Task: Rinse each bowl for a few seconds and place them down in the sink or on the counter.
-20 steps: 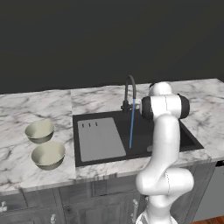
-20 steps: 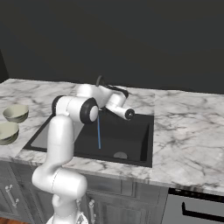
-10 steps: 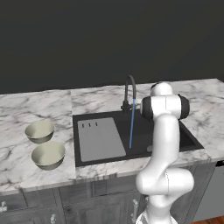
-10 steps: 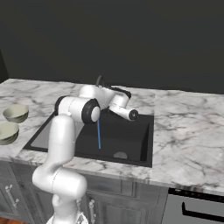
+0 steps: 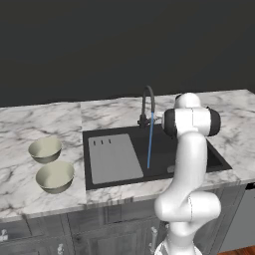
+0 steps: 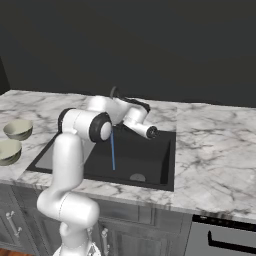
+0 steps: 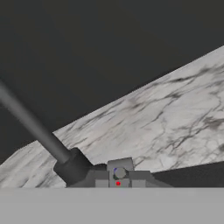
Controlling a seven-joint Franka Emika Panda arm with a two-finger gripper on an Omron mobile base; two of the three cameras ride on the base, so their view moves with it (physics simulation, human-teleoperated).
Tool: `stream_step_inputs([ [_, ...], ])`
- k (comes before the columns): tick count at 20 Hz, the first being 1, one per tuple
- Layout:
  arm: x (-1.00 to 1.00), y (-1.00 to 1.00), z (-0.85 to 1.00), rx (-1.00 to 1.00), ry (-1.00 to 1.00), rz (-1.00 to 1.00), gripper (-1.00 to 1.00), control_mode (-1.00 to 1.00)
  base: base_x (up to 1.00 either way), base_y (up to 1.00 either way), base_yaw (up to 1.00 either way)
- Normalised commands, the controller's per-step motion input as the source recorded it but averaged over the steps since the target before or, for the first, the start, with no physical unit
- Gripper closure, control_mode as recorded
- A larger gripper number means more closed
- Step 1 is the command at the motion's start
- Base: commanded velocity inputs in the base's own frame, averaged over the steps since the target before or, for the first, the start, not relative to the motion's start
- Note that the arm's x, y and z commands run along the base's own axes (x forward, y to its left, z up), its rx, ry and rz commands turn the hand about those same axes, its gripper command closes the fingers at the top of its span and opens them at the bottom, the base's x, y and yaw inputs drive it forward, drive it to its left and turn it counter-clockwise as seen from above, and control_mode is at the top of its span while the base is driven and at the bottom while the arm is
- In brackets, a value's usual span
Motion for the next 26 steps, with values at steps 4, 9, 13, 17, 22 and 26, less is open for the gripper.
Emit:
stream_step_inputs([
  [4, -0.45, -0.05, 0.24, 0.0, -0.16, 0.0, 1.0, -1.0, 0.0, 0.0, 0.0],
  [9, -0.39, -0.14, 0.51, 0.02, -0.09, 0.06, 1.0, -1.0, 0.0, 0.0, 0.0],
  [13, -0.27, 0.17, 0.46, 0.0, 0.01, 0.09, -1.0, -1.0, 0.0, 0.0, 0.0],
  [17, -0.21, 0.06, 0.51, 0.02, 0.02, 0.07, -1.0, -1.0, 0.0, 0.0, 0.0],
  [22, -0.23, -0.1, 0.49, 0.04, 0.02, 0.07, -1.0, -1.0, 0.0, 0.0, 0.0],
  [26, -0.24, -0.15, 0.48, 0.04, 0.01, 0.06, -1.0, -1.0, 0.0, 0.0, 0.0],
])
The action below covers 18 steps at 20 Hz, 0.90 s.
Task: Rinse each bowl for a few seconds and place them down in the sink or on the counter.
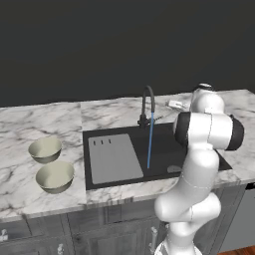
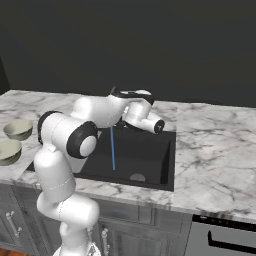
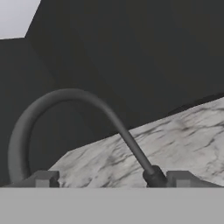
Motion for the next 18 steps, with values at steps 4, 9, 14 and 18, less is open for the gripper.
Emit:
stream_step_inputs([
  [4, -0.25, -0.1, 0.38, 0.05, 0.06, 0.05, -1.0, -1.0, 0.0, 0.0, 0.0],
  [9, -0.27, -0.03, 0.25, 0.08, 0.13, 0.03, -1.0, -1.0, 0.0, 0.0, 0.0],
  [14, -0.32, 0.03, 0.23, 0.05, 0.13, 0.02, -1.0, -1.0, 0.0, 0.0, 0.0],
  [18, -0.33, 0.1, 0.18, 0.02, 0.12, 0.02, -1.0, -1.0, 0.0, 0.0, 0.0],
])
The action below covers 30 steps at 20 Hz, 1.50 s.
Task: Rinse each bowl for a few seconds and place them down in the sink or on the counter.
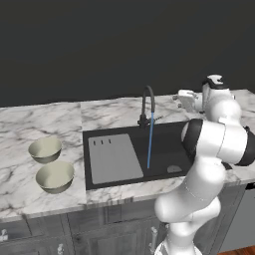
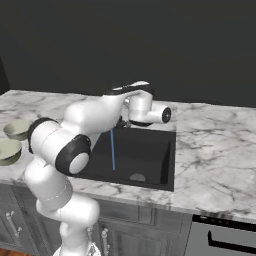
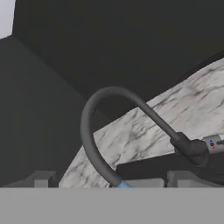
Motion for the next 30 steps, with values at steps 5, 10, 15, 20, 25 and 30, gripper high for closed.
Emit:
stream_step_inputs([
  [5, -0.32, 0.24, 0.03, -0.03, 0.19, 0.03, -1.0, -1.0, 0.0, 0.0, 0.0],
  [10, -0.27, 0.51, 0.08, -0.03, 0.2, 0.01, -1.0, -1.0, 0.0, 0.0, 0.0],
  [15, -0.17, 0.49, 0.19, -0.05, 0.18, 0.01, -1.0, -1.0, 0.0, 0.0, 0.0],
  [20, -0.18, 0.5, 0.13, -0.04, 0.17, 0.05, -1.0, -1.0, 0.0, 0.0, 0.0],
  [25, -0.25, 0.44, 0.05, -0.03, 0.16, 0.06, -1.0, -1.0, 0.0, 0.0, 0.0],
  [30, -0.27, 0.41, 0.0, -0.04, 0.15, 0.07, -1.0, -1.0, 0.0, 0.0, 0.0],
])
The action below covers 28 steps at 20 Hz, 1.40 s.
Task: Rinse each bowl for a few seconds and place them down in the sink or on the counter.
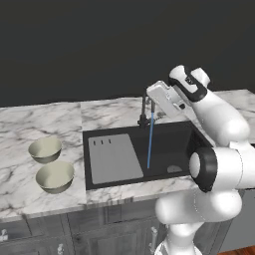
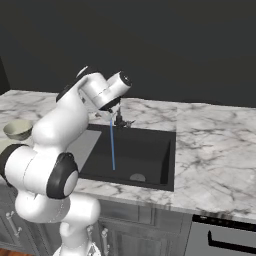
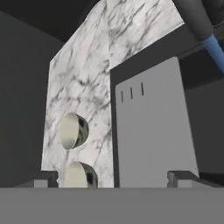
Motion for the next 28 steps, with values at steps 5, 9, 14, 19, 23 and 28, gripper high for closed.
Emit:
stream_step_inputs([
  [5, -0.28, 0.41, 0.0, -0.04, 0.14, 0.06, -1.0, -1.0, 0.0, 0.0, 0.0],
  [9, -0.27, 0.39, -0.02, -0.03, 0.16, 0.06, -1.0, -1.0, 0.0, 0.0, 0.0],
  [14, -0.27, 0.44, -0.16, -0.06, 0.12, 0.05, -1.0, -1.0, 0.0, 0.0, 0.0],
  [19, -0.26, 0.54, -0.37, -0.1, 0.01, 0.05, -1.0, -1.0, 0.0, 0.0, 0.0],
  [23, -0.14, 0.52, -0.32, -0.16, 0.01, 0.03, -1.0, -1.0, 0.0, 0.0, 0.0],
  [28, 0.0, 0.52, -0.14, -0.08, 0.1, 0.02, -1.0, -1.0, 0.0, 0.0, 0.0],
])
